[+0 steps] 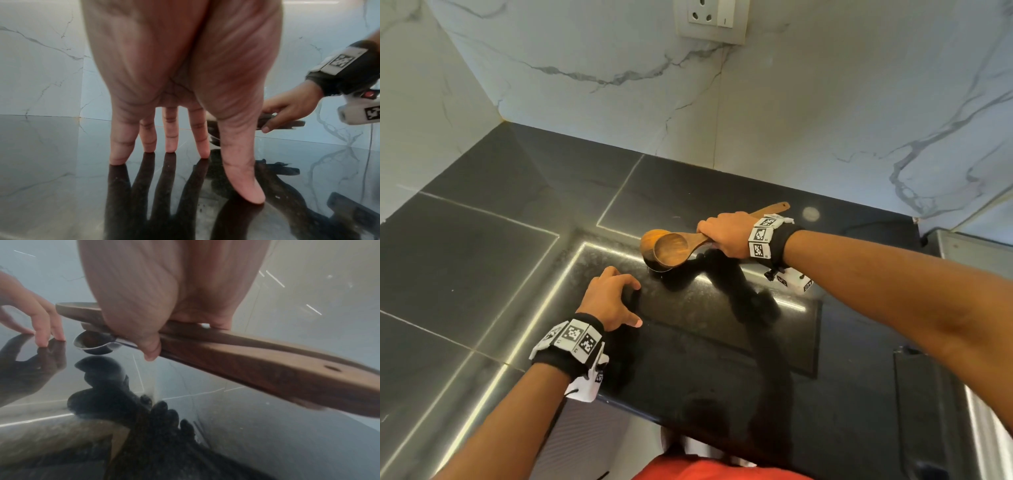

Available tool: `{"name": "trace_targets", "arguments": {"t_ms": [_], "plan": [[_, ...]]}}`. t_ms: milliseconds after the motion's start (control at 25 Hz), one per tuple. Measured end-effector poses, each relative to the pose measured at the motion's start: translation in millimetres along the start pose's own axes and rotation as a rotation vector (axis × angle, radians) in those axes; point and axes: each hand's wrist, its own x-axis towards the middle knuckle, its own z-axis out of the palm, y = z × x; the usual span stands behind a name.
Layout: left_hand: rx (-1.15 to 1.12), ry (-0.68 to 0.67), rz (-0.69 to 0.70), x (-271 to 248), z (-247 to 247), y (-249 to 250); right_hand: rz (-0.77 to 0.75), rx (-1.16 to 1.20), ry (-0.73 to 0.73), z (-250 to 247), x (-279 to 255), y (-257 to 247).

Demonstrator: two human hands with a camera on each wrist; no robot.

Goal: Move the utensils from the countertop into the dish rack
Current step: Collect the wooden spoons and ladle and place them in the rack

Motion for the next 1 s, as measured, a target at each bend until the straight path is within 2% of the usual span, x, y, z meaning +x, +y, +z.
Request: {"name": "trace_targets", "arguments": {"t_ms": [280, 560, 800, 1000], "plan": [[-0.014, 0.029, -0.019, -7.3, 5.7, 2.1, 0.008, -0.064, 0.002, -6.3, -61.7, 3.3], [0.063, 0.068, -0.028, -27.0, 9.3, 16.4, 0.046, -0.13, 0.012, -22.7, -113.6, -17.0], [-0.078, 0.106, 0.136, -59.5, 3.6, 52.8, 0.059, -0.268, 0.078, -83.0, -175.4, -53.5], [-0.144, 0.062, 0.366, -87.3, -5.7, 115.2, 0.119, -0.385, 0.122, -143.9, -247.4, -69.7]]}}
